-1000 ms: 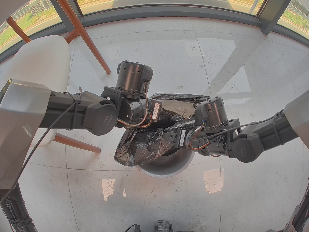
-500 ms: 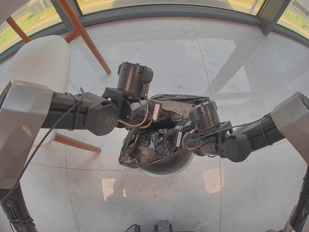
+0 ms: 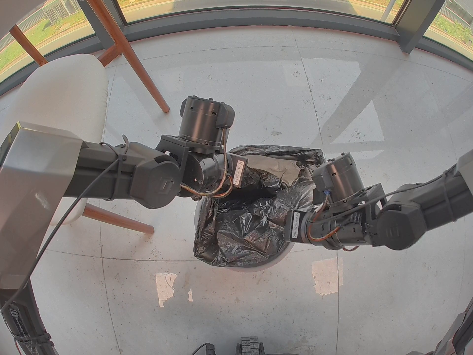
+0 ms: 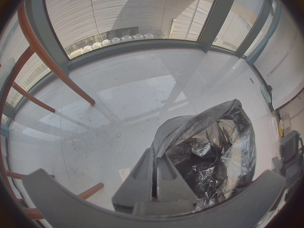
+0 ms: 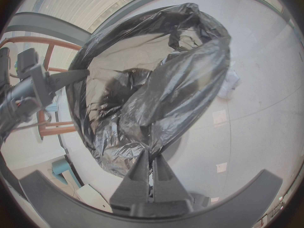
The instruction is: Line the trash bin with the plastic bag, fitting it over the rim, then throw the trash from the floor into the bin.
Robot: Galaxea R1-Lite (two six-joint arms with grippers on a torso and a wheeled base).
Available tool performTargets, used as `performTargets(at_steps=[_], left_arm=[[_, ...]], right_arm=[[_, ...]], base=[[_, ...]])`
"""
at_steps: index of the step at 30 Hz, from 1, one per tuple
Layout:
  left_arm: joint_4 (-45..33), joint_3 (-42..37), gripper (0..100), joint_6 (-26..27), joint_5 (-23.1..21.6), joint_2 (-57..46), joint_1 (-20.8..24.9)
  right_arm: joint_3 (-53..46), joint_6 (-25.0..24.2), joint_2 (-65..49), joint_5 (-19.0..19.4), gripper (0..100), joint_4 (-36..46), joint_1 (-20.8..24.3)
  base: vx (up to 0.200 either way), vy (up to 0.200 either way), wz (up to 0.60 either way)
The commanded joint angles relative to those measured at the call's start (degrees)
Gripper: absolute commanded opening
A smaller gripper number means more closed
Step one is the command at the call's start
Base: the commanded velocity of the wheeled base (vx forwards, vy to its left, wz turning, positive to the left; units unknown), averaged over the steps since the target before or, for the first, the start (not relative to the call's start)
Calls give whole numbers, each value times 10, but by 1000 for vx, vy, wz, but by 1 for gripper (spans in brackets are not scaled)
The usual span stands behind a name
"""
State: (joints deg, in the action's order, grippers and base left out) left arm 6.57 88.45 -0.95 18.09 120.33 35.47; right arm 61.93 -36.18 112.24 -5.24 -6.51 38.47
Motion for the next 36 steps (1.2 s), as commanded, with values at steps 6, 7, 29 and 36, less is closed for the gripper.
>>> performTargets(at_steps=[6,7,29,36], left_arm=[[-9,-25,0,6,0,-3,-7],[-10,-28,0,7,0,-4,-9],[-73,-23,0,36,5,-36,-20],[-74,-13,0,75,12,-35,-39]], right_arm=[[-125,-29,-55,4,0,6,42],[-131,-34,-54,4,0,6,48],[-100,-36,-14,-1,100,7,42],[-101,-35,-20,-3,100,11,42]], base=[[0,0,0],[0,0,0],[0,0,0],[0,0,0]])
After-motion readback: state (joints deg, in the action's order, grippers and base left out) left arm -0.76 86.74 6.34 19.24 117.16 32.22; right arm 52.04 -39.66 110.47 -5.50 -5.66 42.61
